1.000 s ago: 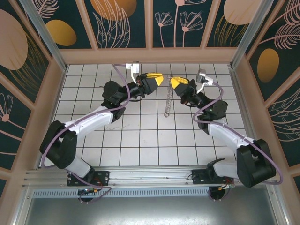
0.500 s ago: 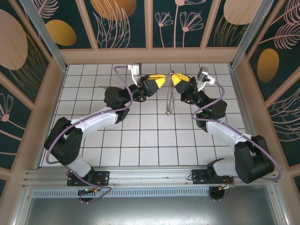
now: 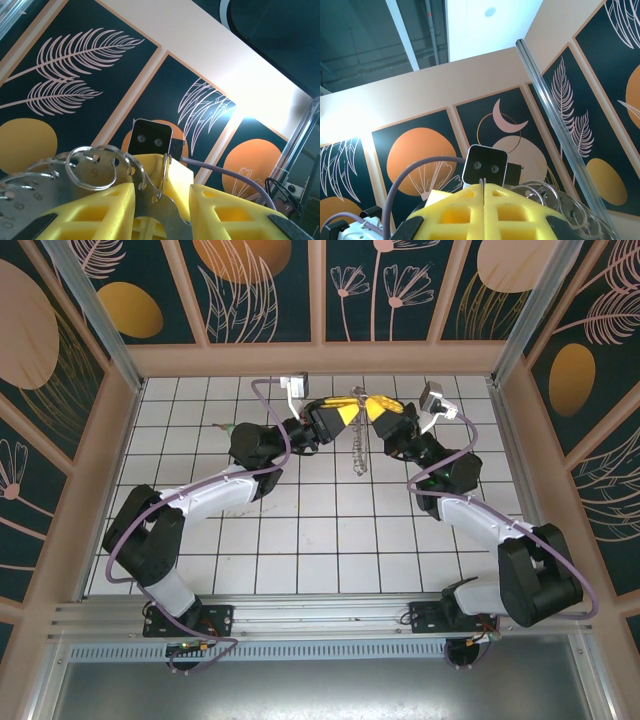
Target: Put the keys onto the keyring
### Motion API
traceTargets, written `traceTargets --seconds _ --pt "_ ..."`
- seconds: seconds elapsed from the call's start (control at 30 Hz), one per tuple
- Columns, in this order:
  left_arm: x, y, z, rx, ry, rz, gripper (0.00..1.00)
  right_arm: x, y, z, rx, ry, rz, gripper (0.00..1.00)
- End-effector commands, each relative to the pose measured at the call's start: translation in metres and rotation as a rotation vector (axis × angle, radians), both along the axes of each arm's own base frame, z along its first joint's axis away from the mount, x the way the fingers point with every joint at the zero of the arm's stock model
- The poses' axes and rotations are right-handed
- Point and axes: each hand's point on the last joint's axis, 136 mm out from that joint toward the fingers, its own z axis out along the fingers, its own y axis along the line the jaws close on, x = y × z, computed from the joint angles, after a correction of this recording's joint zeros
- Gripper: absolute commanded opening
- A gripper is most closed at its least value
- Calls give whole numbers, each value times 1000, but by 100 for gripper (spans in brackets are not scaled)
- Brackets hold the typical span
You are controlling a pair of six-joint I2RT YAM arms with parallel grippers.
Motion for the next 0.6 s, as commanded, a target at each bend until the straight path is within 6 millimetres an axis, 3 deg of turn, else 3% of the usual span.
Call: traceTargets --seconds 0.0,0.37,0.57 --pt "-7 2 19 -56 -55 -9 34 -16 -5 20 58 -84 15 0" --pt "-4 1 21 -65 -56 1 32 -15 0 16 49 -74 25 0" --pt "-4 2 22 -68 -58 1 15 -14 -1 14 47 -66 21 0"
